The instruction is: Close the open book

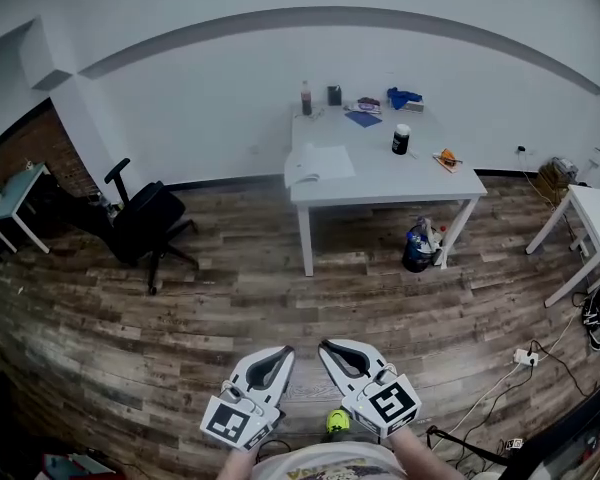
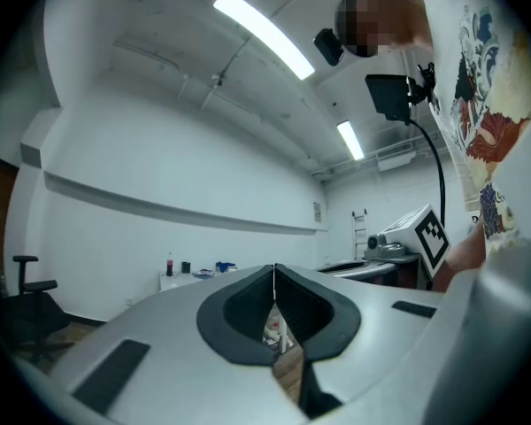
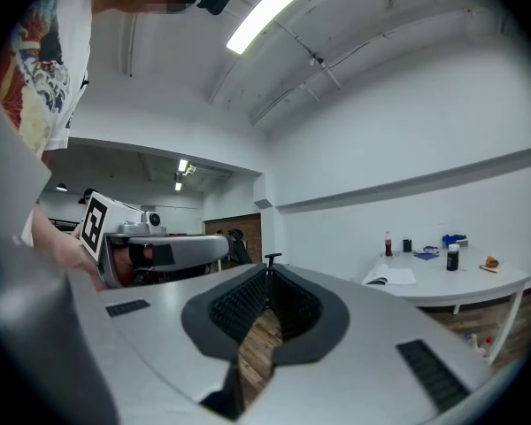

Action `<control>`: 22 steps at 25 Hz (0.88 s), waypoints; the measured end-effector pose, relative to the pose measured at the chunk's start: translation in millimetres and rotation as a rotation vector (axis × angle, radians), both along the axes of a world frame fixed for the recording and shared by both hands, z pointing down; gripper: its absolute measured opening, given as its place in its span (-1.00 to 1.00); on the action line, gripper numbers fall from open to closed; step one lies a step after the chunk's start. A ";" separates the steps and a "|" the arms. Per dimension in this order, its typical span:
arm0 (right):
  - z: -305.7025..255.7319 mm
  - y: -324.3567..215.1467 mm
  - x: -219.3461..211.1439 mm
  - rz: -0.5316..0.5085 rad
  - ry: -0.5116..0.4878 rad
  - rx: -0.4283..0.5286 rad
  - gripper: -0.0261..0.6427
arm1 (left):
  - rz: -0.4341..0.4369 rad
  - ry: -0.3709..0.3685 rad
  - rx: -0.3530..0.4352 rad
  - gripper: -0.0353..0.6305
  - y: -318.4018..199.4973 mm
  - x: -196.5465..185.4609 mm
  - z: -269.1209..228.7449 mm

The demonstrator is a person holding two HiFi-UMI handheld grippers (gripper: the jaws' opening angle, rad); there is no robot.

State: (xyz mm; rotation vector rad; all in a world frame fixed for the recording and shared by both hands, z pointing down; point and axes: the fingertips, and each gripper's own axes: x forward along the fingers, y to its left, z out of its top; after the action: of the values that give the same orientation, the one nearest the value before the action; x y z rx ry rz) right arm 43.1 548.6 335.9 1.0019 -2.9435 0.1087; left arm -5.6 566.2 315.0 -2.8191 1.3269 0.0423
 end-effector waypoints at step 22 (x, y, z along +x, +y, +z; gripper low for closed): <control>15.3 -108.6 41.7 -0.032 -0.007 -0.033 -0.84 | -0.033 0.018 -0.049 -0.86 -106.1 42.5 14.3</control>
State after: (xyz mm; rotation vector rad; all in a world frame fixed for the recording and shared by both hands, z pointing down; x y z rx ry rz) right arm 84.8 440.0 351.3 0.9512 -2.9524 0.1604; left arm 37.0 460.1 329.3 -2.8423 1.3967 0.0355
